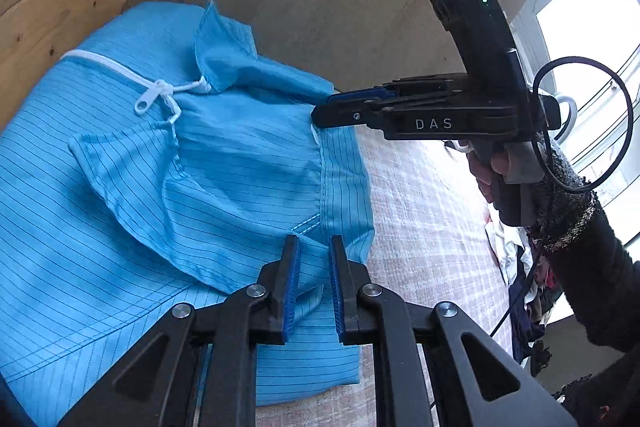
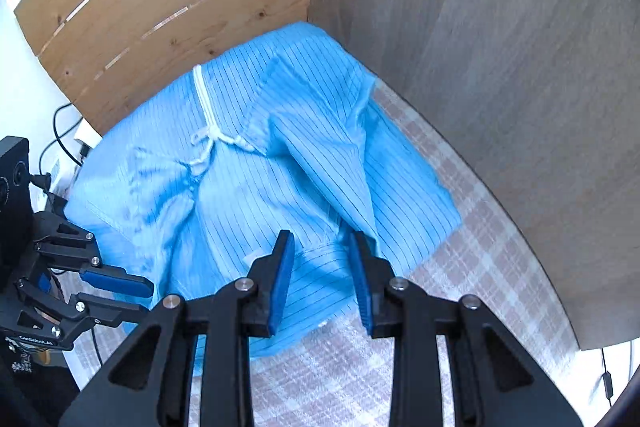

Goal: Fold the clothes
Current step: 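Open both grippers and press the coat flat, then withdraw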

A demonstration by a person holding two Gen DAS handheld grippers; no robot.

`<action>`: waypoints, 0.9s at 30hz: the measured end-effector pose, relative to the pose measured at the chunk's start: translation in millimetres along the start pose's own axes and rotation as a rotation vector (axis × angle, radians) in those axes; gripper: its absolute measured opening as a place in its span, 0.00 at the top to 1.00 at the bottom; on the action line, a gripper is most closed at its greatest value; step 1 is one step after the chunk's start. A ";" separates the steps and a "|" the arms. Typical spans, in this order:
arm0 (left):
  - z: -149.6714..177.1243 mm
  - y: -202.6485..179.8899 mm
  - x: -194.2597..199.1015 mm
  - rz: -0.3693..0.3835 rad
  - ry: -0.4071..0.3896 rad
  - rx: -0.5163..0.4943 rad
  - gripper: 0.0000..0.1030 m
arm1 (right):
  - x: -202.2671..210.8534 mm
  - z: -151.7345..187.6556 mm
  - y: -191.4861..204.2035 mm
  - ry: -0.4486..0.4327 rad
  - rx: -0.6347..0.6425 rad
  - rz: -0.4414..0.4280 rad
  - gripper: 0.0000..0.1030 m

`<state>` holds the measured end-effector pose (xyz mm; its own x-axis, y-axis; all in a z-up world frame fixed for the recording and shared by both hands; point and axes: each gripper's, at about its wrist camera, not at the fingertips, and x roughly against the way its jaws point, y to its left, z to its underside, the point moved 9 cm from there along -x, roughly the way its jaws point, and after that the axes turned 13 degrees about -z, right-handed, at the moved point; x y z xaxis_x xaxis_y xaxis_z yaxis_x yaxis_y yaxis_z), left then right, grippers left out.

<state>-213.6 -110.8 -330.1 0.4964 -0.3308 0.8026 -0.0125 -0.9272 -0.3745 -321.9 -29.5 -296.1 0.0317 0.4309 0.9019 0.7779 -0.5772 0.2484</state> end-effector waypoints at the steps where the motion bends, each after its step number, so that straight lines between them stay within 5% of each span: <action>1: 1.0 -2.4 2.8 -0.006 -0.004 -0.007 0.88 | 7.0 4.2 -5.0 -0.026 -0.030 -0.007 0.72; 5: -2.3 -12.5 23.2 -0.043 -0.048 -0.066 0.88 | 52.9 25.0 -19.2 -0.175 -0.193 -0.098 0.72; 8: -9.8 -16.4 34.7 -0.067 -0.078 -0.102 0.88 | 41.4 44.4 -15.0 -0.104 -0.138 -0.067 0.74; 11: -15.4 -7.7 26.5 -0.078 -0.056 -0.082 0.87 | 10.4 52.5 -2.3 -0.031 -0.085 -0.130 0.85; 15: -11.6 -1.5 11.1 -0.061 0.004 -0.068 0.87 | -1.1 33.9 12.3 -0.131 -0.093 -0.247 0.85; 19: 0.2 -9.0 -6.6 -0.038 0.057 -0.088 0.86 | -21.5 43.8 -3.3 -0.003 -0.101 -0.162 0.93; 24: 3.1 -10.0 -12.0 -0.052 0.063 -0.120 0.86 | 44.1 32.0 -9.8 -0.103 -0.080 -0.058 0.90; 27: 2.1 -9.4 -10.5 -0.044 0.065 -0.116 0.86 | 53.2 3.5 -7.2 -0.178 -0.073 -0.087 0.87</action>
<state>-216.9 -98.3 -336.0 0.4414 -0.2962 0.8470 -0.0943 -0.9540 -0.2845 -323.6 0.0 -251.2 0.0820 0.5933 0.8008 0.7355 -0.5782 0.3531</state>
